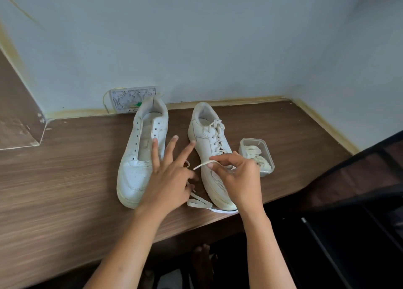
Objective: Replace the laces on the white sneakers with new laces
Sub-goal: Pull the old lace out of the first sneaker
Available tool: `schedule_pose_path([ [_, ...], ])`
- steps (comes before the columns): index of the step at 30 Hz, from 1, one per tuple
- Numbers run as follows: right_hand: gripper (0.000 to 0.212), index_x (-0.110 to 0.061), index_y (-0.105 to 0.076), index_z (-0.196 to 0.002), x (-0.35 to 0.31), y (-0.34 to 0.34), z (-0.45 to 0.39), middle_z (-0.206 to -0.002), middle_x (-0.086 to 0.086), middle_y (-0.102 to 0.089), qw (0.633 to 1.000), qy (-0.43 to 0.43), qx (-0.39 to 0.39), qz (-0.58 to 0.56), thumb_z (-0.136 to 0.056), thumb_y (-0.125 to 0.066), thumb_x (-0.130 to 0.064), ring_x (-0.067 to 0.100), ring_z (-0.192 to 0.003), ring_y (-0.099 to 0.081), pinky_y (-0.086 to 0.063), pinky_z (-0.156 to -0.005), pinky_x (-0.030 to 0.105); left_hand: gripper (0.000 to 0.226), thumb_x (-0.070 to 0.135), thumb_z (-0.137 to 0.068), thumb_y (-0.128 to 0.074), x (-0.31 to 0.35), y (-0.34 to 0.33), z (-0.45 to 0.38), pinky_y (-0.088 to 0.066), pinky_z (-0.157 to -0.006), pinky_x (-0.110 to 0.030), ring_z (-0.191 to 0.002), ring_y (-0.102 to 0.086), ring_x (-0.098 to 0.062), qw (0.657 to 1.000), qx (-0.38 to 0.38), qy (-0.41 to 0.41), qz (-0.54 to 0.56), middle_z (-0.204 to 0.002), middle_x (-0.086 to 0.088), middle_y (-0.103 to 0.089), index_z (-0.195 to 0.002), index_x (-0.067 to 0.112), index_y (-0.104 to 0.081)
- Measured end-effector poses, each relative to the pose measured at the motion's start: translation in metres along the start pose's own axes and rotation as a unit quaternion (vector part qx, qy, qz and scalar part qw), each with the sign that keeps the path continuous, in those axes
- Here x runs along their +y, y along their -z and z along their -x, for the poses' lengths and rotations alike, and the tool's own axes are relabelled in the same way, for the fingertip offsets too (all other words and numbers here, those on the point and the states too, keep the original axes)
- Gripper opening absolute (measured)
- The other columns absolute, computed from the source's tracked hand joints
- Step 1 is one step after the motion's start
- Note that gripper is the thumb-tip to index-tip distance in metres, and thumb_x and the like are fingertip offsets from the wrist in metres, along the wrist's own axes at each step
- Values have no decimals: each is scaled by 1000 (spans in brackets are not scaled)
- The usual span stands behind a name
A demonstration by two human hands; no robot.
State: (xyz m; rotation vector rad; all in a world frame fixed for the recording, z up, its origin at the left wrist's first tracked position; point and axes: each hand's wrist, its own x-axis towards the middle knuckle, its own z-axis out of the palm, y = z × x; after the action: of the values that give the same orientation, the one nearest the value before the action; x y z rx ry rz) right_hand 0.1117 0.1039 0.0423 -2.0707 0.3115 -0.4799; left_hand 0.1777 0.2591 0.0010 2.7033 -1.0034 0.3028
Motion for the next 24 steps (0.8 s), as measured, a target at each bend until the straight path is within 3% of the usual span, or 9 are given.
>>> schedule_pose_path([
  [3, 7, -24, -77, -82, 0, 3, 0, -73, -19, -70, 1000, -7, 5, -13, -77, -81, -23, -6, -85, -66, -31, -115, 26, 22, 33, -60, -89, -2, -5, 1, 14, -114, -64, -148, -15, -39, 999, -21, 10, -28, -155, 2, -39, -72, 43, -74],
  [5, 11, -33, -75, -81, 1, 4, 0, -73, -21, -70, 1000, -11, 12, -27, -77, -81, -25, -4, -88, -66, -35, -113, 29, 24, 34, -58, -91, -3, -5, 1, 14, -114, -63, -147, -17, -40, 999, -25, 10, -37, -152, 2, -43, -72, 45, -74],
  [8, 20, -38, -75, -93, 3, 5, 0, -80, -8, -73, 998, -34, 17, -45, -80, -80, -25, 5, -85, -68, -52, -91, 28, 24, 40, -56, -91, -4, -4, 0, 18, -114, -61, -147, -19, -39, 999, -26, 15, -44, -150, 4, -46, -70, 46, -73],
  [10, 19, -35, -75, -96, 3, 5, 0, -86, -5, -74, 998, -36, 17, -58, -82, -78, -22, 6, -86, -68, -54, -83, 26, 22, 42, -55, -90, -5, -5, 0, 19, -113, -61, -147, -18, -39, 999, -19, 19, -37, -149, 5, -47, -65, 45, -71],
  [13, 17, -33, -77, -93, 3, 3, -1, -93, -5, -76, 996, -37, 14, -75, -83, -77, -19, 3, -92, -68, -53, -83, 21, 22, 38, -60, -88, -6, -7, 2, 10, -113, -66, -146, -23, -41, 999, -19, 5, -40, -145, 1, -52, -59, 39, -67],
  [16, 14, -29, -78, -94, 2, 1, 1, -96, -6, -76, 994, -51, 6, -99, -82, -78, -20, 1, -97, -68, -52, -86, 20, 12, 31, -72, -78, -3, -8, 2, -1, -112, -70, -142, -31, -40, 999, 35, -6, -41, -139, 0, -58, -70, 30, -66],
  [19, 16, -20, -78, -100, -6, -1, 4, -87, -4, -77, 985, -63, 2, -160, -85, -75, -19, 1, -96, -69, -53, -88, 23, 4, 32, -90, -56, 2, -3, -1, -10, -112, -69, -139, -34, -33, 979, 140, 67, 135, -134, 14, -57, -87, 30, -58],
  [21, 17, -15, -76, -103, -15, -3, 7, -82, -1, -77, 977, -61, 2, -205, -88, -72, -18, 5, -93, -71, -53, -86, 20, 15, 43, -98, -43, 10, 6, -1, -19, -109, -69, -135, -40, -28, 940, 183, 105, 267, -129, 24, -55, -94, 34, -54],
  [24, 17, -10, -76, -104, -33, -4, 17, -87, 3, -77, 969, -29, -13, -247, -90, -68, -12, 12, -95, -72, -52, -86, 19, 21, 52, -97, -40, 27, 26, 0, -35, -102, -66, -124, -54, -23, 881, 218, 125, 401, -121, 24, -61, -97, 37, -55],
])
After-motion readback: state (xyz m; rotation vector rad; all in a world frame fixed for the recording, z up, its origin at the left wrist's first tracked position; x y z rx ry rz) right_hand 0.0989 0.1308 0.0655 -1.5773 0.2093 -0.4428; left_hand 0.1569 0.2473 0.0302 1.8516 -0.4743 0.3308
